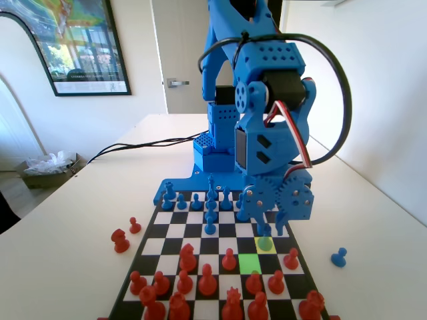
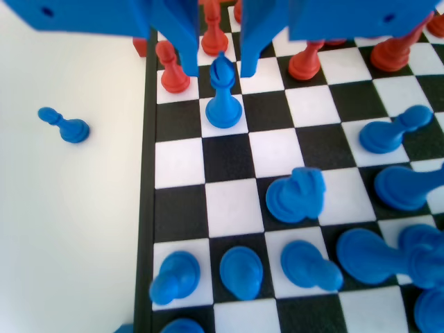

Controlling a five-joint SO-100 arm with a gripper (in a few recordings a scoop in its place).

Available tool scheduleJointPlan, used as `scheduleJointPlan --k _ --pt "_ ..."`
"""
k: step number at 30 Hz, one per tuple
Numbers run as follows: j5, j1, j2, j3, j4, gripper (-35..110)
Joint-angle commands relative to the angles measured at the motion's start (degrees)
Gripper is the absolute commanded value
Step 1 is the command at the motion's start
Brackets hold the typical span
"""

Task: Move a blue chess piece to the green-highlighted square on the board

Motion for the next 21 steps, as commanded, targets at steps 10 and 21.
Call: scheduleJointPlan --k 10,21 --pt "-2.1 -0.1 1.1 1.0 -1.1 8" --pt "-3.3 0.1 1.1 2.1 -1.8 1"
